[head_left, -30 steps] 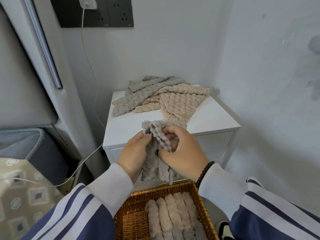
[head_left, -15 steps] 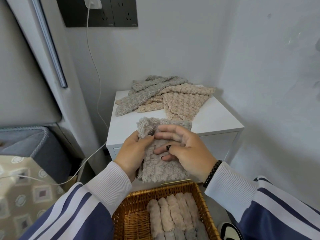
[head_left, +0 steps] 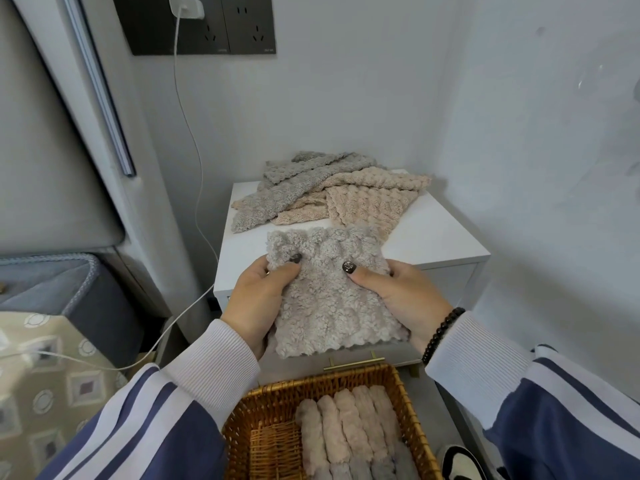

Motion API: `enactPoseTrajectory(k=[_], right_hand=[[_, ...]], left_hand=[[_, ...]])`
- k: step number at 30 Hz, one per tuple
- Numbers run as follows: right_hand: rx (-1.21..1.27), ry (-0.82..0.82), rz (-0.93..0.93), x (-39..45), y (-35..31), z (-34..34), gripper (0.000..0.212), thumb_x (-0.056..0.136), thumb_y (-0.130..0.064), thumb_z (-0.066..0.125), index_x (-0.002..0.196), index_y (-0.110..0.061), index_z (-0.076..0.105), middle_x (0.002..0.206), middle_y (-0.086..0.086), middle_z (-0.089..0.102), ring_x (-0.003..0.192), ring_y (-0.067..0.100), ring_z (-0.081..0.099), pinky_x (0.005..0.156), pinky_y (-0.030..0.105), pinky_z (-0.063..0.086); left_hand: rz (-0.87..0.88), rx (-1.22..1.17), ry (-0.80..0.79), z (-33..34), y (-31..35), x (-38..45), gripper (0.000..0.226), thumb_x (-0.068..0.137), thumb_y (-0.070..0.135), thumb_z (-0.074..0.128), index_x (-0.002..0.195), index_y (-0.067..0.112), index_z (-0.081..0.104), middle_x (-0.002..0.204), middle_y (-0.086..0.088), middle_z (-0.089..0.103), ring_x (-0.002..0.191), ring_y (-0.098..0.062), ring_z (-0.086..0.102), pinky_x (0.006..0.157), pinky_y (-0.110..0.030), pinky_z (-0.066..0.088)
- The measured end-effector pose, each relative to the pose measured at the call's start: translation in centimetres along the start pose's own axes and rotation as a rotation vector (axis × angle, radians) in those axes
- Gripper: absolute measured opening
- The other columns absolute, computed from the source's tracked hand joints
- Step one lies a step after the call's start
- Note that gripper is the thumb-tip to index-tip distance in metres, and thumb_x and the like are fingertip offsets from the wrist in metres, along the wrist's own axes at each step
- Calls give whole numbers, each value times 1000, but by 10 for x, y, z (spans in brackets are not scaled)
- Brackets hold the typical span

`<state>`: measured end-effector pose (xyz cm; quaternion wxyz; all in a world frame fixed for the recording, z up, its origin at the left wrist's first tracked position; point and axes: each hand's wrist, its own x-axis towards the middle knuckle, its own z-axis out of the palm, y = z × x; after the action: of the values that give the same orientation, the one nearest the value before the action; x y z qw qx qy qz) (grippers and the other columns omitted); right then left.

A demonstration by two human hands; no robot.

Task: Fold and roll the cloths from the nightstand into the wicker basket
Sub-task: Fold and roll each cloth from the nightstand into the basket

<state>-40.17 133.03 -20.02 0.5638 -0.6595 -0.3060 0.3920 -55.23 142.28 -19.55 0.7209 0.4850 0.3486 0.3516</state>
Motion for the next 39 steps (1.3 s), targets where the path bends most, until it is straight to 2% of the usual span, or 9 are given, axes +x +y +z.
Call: enactPoseTrajectory(k=[8, 13, 17, 19, 23, 26, 29, 34, 39], right_hand=[[-204, 113, -133, 6, -1, -13, 120, 37, -86, 71, 133, -16, 53, 132, 2, 60, 119, 23, 58, 103, 46, 45], [-217, 157, -171, 0, -16, -21, 88, 53, -71, 74, 119, -15, 63, 106, 9, 72, 99, 31, 68, 92, 49, 52], [-126, 154, -138, 4, -9, -21, 113, 41, -81, 76, 132, -18, 54, 131, 1, 61, 119, 22, 58, 104, 47, 44], [-21, 114, -68, 1, -13, -21, 99, 42, -66, 86, 124, -17, 61, 122, 5, 67, 109, 22, 64, 101, 49, 46], [87, -58, 57, 0, -11, -29, 58, 66, -17, 85, 118, -8, 61, 96, 11, 73, 61, 13, 67, 58, 29, 58], [-147, 52, -5, 1, -7, -25, 75, 56, -29, 91, 122, -16, 59, 110, 2, 70, 97, 21, 68, 90, 46, 54], [-383, 166, -142, -3, -9, -22, 50, 76, -17, 77, 121, -20, 55, 109, -3, 67, 88, 18, 68, 82, 39, 57], [-637, 288, -295, -14, -10, -14, 55, 83, -23, 68, 133, -21, 45, 107, -14, 56, 70, -1, 55, 57, 2, 40], [-761, 328, -384, -26, -11, -3, 58, 88, -26, 61, 139, -23, 35, 89, -11, 52, 60, 5, 50, 59, 19, 40]], left_hand=[[36, 63, -58, -2, -6, 6, 26, 85, 3, 66, 109, 11, 61, 94, -9, 75, 86, -23, 73, 72, -34, 59], [-36, 20, -94, 2, -5, 3, 16, 88, 7, 63, 103, 12, 63, 87, -6, 75, 72, -19, 72, 62, -32, 60], [-157, 10, -198, 8, -6, -6, 33, 70, 17, 71, 101, 6, 65, 88, -8, 75, 71, -19, 72, 62, -31, 60], [-155, 5, -186, 11, -10, -8, 23, 78, 10, 68, 101, 6, 65, 88, -8, 76, 73, -19, 73, 64, -31, 60], [-132, -52, -82, 8, -7, -3, 12, 90, 4, 59, 99, 8, 65, 87, -4, 76, 76, -18, 73, 67, -31, 60], [-134, -71, -51, 7, -5, -1, 11, 91, 7, 58, 99, 7, 66, 91, -7, 76, 81, -21, 73, 72, -35, 59], [-100, -7, -72, 10, -8, -3, 13, 84, 8, 66, 97, 8, 64, 85, -5, 76, 76, -21, 73, 75, -40, 57], [6, 152, -69, 17, -18, -5, 57, 65, 17, 82, 117, 14, 60, 105, -2, 74, 95, -22, 71, 87, -46, 56], [144, 354, 100, 22, -31, -2, 40, 78, 23, 78, 114, 21, 61, 106, 7, 71, 97, -13, 68, 88, -35, 55]])
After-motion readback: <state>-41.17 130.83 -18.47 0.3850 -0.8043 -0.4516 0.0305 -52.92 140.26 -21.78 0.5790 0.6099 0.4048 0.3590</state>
